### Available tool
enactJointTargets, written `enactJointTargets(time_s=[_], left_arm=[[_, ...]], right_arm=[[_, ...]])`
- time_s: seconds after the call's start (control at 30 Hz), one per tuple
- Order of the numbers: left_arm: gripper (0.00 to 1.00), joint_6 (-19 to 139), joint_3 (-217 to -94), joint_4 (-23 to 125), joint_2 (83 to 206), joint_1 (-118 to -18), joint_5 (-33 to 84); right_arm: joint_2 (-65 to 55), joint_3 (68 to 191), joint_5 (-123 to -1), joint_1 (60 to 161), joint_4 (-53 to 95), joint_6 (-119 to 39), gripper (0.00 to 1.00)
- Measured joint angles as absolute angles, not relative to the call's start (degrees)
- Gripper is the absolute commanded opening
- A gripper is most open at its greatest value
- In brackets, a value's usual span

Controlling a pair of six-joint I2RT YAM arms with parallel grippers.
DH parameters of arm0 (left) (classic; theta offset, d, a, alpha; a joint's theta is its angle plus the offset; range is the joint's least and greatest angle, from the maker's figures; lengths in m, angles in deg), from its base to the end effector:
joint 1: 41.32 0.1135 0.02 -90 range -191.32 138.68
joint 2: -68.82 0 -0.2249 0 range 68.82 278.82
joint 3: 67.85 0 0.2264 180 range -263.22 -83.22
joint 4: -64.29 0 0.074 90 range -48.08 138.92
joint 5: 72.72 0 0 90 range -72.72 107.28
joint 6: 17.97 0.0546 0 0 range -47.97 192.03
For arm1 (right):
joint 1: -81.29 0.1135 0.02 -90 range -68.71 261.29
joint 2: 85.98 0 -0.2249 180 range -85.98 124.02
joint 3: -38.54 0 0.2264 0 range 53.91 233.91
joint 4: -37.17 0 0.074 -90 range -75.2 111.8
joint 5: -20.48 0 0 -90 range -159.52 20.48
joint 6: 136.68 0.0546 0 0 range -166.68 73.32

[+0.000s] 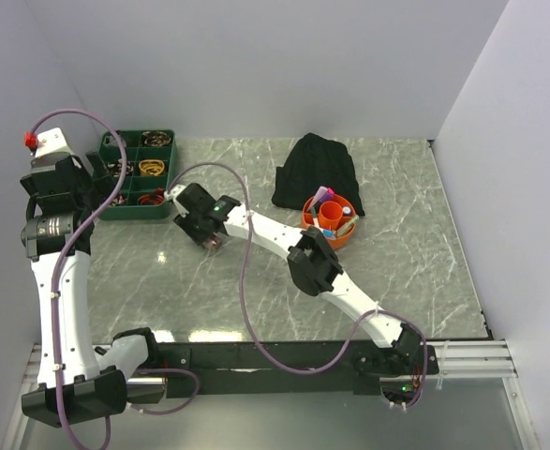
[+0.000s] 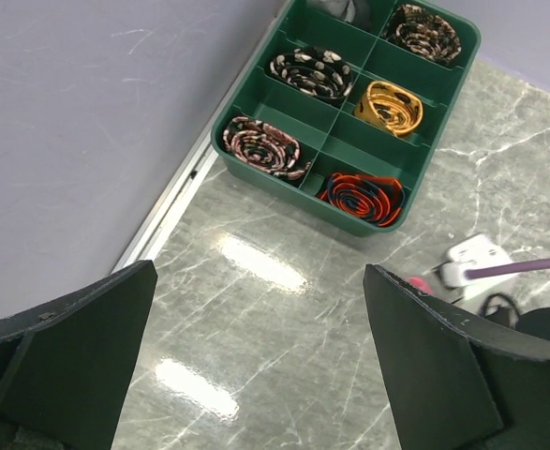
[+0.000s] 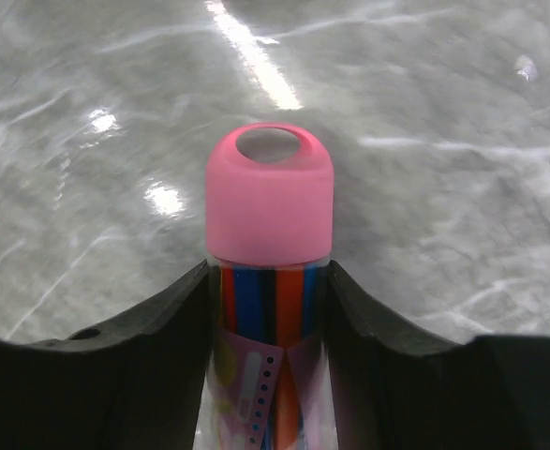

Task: Sort the stationery into containers
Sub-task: Pick up the stationery from the center of the board, then place the stationery in the storage box.

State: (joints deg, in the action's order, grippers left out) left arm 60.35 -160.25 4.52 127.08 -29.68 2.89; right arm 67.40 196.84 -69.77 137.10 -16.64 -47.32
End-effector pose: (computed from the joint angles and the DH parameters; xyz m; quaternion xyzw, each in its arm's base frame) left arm 0.1966 0.0543 0.3769 -0.2350 0.8089 0.1058 0.5285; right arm 0.2987 0.4392 0.1368 -0.4422 0.8254 0.1608 0.3121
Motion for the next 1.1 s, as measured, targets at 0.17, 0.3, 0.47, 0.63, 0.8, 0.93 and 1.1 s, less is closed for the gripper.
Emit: enactJointTargets(time_s=[0.17,0.3,0.47,0.63,0.8,0.93,1.1], left_arm=[[1.0,60.3,-160.0,4.8,127.4,-29.7,5.0],[0.97,62.2,-157.6,6.8,127.6,-29.7,9.2],[0.88,65.7,-151.1,12.1,127.6,-30.7,19.8],[0.86,68.0,-149.0,15.8,130.5,-37.3,27.6],[0.47,68.8,-150.9,18.0,137.4,-44.3,33.1],[0.01,68.4,-154.0,19.2,143.4,-46.9,39.0],[0.01,66.3,-158.6,22.2,150.8,-48.1,45.6]], right_arm=[[67.3,196.8,-72.7,138.6,-16.7,-49.8,0.0],[66.2,196.4,-73.3,138.0,-17.0,-50.0,0.0],[59.5,195.8,-71.7,132.7,-18.6,-47.8,0.0],[44.6,192.5,-70.1,123.7,-18.0,-44.7,0.0],[23.1,176.1,-68.2,113.0,-9.8,-42.0,0.0],[0.7,143.6,-70.6,108.9,6.2,-42.9,0.0],[-11.1,120.3,-76.0,110.5,17.1,-44.2,0.0]])
